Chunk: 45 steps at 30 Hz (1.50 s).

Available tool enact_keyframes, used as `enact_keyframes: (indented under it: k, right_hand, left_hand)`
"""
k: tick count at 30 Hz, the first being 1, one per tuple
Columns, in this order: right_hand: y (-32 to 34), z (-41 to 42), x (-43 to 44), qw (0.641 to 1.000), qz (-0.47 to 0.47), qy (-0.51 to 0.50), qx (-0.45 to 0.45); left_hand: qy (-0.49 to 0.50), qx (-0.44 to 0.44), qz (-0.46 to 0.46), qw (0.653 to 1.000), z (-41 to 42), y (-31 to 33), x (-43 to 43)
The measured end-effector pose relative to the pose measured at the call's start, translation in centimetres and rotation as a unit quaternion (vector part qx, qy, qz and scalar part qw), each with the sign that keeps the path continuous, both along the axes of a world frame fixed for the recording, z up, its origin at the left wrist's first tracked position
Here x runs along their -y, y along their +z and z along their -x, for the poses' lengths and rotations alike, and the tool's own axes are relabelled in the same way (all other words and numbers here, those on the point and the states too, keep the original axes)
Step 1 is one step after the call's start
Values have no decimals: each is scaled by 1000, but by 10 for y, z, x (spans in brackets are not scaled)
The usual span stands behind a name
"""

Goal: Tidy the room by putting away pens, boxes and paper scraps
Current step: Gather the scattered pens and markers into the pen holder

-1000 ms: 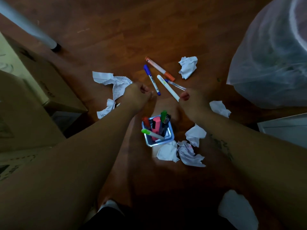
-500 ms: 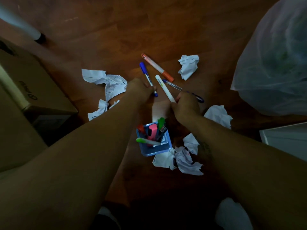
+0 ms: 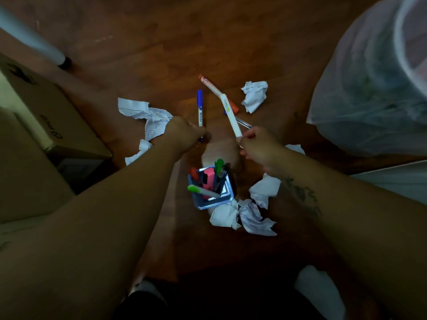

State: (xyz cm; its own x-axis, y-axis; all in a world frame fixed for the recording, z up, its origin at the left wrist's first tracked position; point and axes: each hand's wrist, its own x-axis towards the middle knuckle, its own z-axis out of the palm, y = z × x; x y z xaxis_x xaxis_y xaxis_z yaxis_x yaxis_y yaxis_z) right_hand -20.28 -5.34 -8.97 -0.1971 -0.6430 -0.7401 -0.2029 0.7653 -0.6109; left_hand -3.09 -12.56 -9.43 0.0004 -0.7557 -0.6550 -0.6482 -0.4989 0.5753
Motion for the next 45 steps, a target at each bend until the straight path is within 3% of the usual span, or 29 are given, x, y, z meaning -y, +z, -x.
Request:
enact_keyframes:
  k: [5,11,17,21,25,31,39,45]
  right_hand:
    - [22,0,-7,988,47,-72,125]
    - [49,-1,-31,945,113,-185,244]
    - [71,-14,-66,920,149,-208,296]
    - [75,-29,-92,933,157,-178,271]
    - [76,-37,-112,951,187,-151,196]
    - [72,-52,-131,963,227,-79,120]
    - [70,-67,-123,966,252,-45,44]
    - [61,-65,-118,973,230,10,-11]
  left_hand:
    - [-4,-43,79,996,-3,32,-14]
    - [36,-129,124,983,-8,68,-34]
    - [80,-272,110,953,-14,94,-70]
    - [90,-300,83,946,-17,98,-105]
    - [42,-246,106,963,-26,94,-131]
    - [-30,-125,212,969,-40,87,-150]
    - [-98,-21,239,966,-51,78,-147]
    - [-120,3,233,965,-52,77,-143]
